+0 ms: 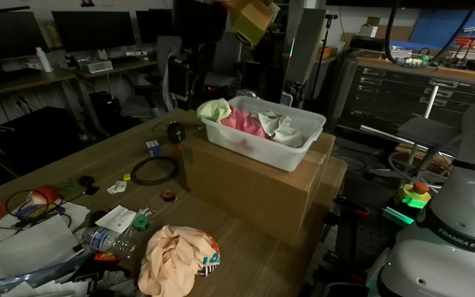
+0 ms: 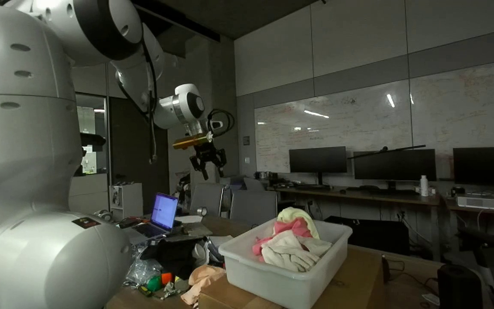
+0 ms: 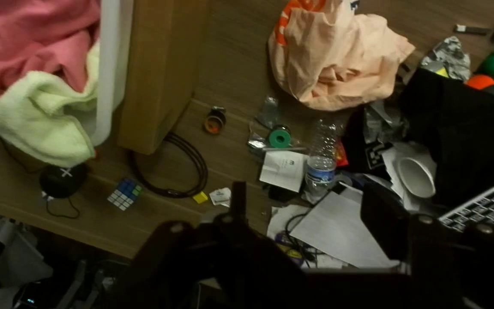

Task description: Pick up the clothes from the container and put them on the table.

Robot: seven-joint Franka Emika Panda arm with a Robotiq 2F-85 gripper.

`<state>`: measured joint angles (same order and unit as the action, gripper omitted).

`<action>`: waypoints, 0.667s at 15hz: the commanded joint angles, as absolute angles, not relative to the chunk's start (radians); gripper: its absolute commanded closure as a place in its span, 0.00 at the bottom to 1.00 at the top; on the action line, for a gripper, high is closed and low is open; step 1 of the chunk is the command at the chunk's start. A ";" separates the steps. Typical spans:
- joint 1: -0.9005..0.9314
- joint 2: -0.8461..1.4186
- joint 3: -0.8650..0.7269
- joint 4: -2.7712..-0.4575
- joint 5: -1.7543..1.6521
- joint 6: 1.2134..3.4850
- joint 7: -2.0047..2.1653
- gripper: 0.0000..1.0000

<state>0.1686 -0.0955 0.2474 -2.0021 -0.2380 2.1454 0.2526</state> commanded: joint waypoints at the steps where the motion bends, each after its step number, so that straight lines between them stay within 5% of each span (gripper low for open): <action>1: 0.143 -0.129 0.217 -2.033 -0.318 2.104 0.325 0.01; 10: -0.004 -0.189 0.054 -2.156 -0.294 2.161 0.327 0.00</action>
